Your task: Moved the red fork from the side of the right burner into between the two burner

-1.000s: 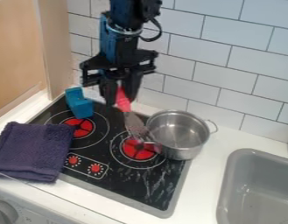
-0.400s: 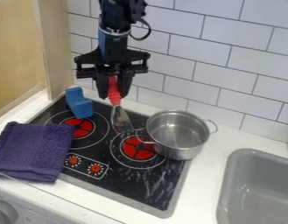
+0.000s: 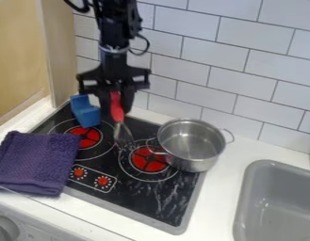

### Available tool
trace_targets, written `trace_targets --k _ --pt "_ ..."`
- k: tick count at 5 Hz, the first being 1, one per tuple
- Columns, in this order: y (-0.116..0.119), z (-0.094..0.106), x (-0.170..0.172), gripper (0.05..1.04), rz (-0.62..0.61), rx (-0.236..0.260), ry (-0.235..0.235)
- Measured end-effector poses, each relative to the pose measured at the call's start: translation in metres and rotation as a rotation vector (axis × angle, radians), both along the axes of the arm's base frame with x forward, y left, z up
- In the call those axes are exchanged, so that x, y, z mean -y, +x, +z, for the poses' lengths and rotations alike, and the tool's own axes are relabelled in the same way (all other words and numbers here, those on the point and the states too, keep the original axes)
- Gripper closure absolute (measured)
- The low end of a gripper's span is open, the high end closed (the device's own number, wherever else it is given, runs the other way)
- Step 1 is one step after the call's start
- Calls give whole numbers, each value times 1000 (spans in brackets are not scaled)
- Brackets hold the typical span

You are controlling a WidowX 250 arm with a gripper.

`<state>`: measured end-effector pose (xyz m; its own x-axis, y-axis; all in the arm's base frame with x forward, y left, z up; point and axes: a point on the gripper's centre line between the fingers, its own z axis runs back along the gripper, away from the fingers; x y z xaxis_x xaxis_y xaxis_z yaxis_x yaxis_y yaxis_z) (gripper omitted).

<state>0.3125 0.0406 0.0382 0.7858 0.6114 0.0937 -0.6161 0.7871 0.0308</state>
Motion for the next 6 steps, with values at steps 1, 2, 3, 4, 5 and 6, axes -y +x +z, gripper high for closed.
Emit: trace_targets --k 1,2,3,4,5,6 --pt "7 -13 -1 748 -16 -26 -2" --pt "17 -21 1 748 -28 -31 -15" --pt "25 -24 5 748 -21 -26 -22" --pt "30 -32 7 748 -7 -38 -38" --pt "33 -35 8 670 -3 -53 -37" --pt "33 -37 6 359 26 -71 -28"
